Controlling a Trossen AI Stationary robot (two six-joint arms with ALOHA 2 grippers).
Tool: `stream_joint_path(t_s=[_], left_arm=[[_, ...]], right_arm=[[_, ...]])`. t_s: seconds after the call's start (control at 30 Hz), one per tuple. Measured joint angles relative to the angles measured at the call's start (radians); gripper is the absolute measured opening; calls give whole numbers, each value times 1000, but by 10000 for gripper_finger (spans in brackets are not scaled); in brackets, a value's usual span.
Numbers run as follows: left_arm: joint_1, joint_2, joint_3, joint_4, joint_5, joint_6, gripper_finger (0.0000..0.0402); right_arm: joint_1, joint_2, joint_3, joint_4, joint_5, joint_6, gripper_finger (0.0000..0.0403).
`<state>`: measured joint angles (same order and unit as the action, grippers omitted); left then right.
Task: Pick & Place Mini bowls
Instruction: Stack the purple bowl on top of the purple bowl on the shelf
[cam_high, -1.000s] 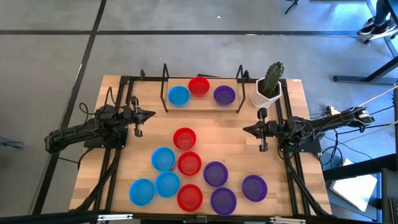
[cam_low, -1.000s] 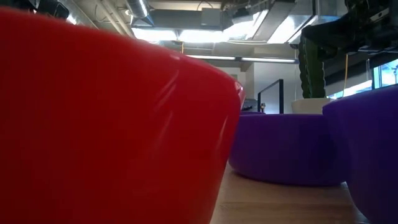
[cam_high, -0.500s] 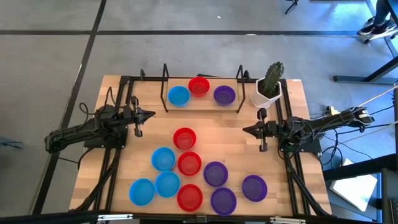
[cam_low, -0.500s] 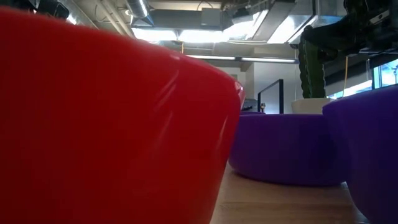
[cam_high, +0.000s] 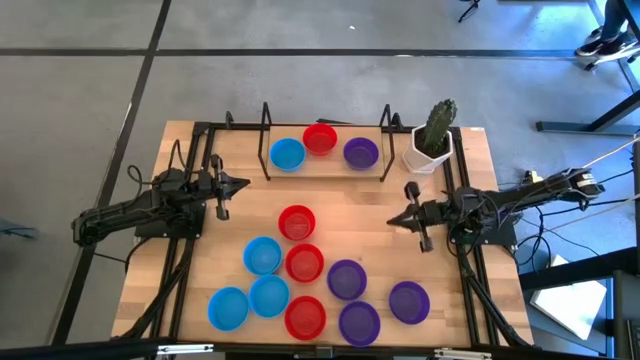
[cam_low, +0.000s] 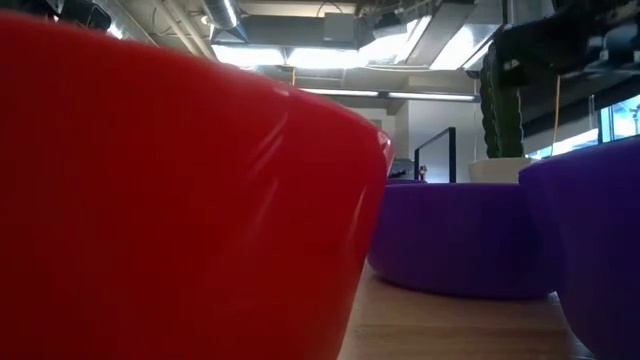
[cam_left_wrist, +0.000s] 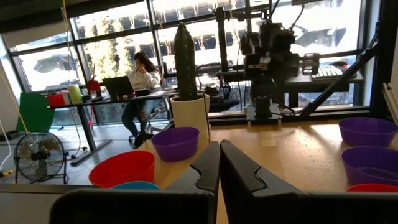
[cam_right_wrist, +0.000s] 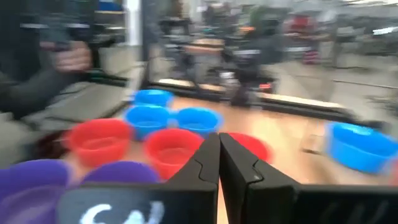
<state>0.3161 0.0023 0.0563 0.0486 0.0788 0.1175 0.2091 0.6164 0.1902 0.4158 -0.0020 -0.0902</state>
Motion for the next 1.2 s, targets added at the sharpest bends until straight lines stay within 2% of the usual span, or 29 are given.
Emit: stream_joint_path(t_s=[0.2, 0.37, 0.47, 0.63, 0.77, 0.9, 1.03, 1.2], left_arm=[[0, 0, 0, 0, 0, -8, 10], [0, 0, 0, -2, 0, -8, 9], [0, 0, 0, -17, 0, -8, 6], [0, 0, 0, -24, 0, -8, 9], [0, 0, 0, -24, 0, -9, 10], [0, 0, 0, -24, 0, -19, 8], [0, 0, 0, -24, 0, -25, 7], [0, 0, 0, -24, 0, -25, 10]], right_arm=[[91, 200, 122, -70, -13, 4, 5], [195, 340, 311, -359, 90, 31, 5], [262, 422, 463, -601, 163, 178, 5], [393, 578, 731, -982, 210, 459, 5], [459, 707, 890, -1202, 260, 651, 10], [490, 821, 977, -1335, 189, 758, 42], [523, 906, 1004, -1363, 94, 787, 97], [543, 989, 1003, -1408, 87, 768, 172]])
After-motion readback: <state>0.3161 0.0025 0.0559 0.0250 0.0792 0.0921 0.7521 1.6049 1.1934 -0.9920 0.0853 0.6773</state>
